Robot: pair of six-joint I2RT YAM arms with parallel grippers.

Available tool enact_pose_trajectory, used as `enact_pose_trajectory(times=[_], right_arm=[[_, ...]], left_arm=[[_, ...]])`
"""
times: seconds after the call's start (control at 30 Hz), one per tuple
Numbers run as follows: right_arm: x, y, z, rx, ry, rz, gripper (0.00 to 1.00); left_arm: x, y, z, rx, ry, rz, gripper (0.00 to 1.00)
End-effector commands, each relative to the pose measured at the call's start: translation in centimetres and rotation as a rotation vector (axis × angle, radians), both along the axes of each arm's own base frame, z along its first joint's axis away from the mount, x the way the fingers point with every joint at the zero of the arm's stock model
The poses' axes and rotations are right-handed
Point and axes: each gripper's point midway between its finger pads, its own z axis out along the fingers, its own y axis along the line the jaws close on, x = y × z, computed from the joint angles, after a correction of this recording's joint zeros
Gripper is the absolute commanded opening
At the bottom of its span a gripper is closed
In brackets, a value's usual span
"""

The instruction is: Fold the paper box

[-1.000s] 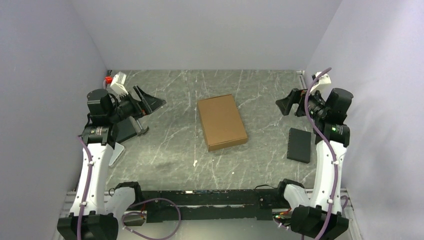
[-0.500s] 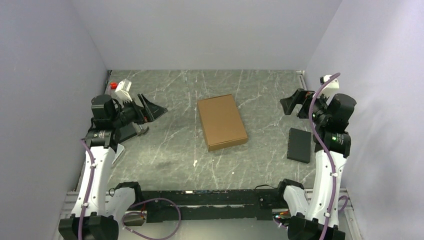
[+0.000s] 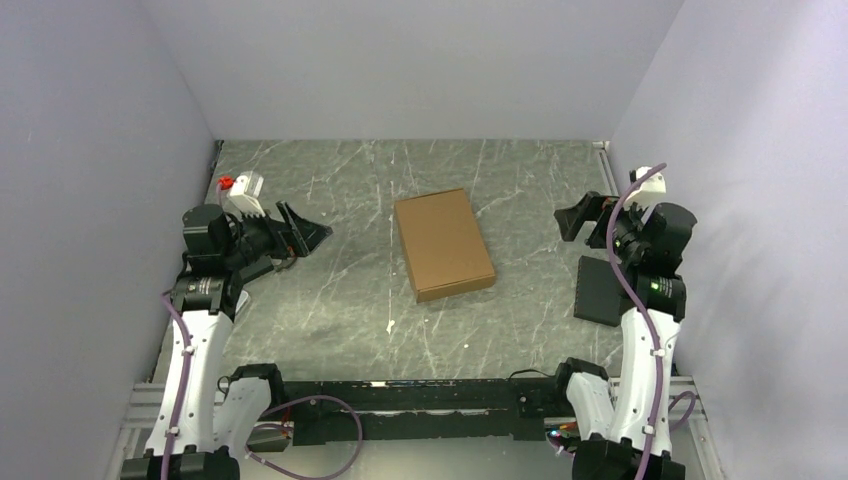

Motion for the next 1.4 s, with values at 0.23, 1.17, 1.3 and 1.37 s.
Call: enact_pose_trajectory(times=[0.23, 1.17, 1.3, 1.37], right_arm=[[1.1, -0.2, -1.1, -0.012, -0.081, 0.006, 1.00], [0.7, 0.3, -1.7, -0.039, -0.053, 0.051, 1.00], [0.6, 0.6, -1.8, -0.032, -0.051, 0.067, 1.00], [0.5, 0.7, -1.8, -0.029, -0.050, 0.072, 1.00]], left_arm=[[0.5, 1.5, -0.9, 0.076, -0.004, 0.061, 0.99], [1.0, 1.8, -1.8, 0.046, 0.039, 0.062, 0.99], [1.1, 1.9, -1.9, 0.044, 0.044, 0.067, 1.00], [1.1, 1.9, -1.9, 0.043, 0.046, 0.066, 1.00]])
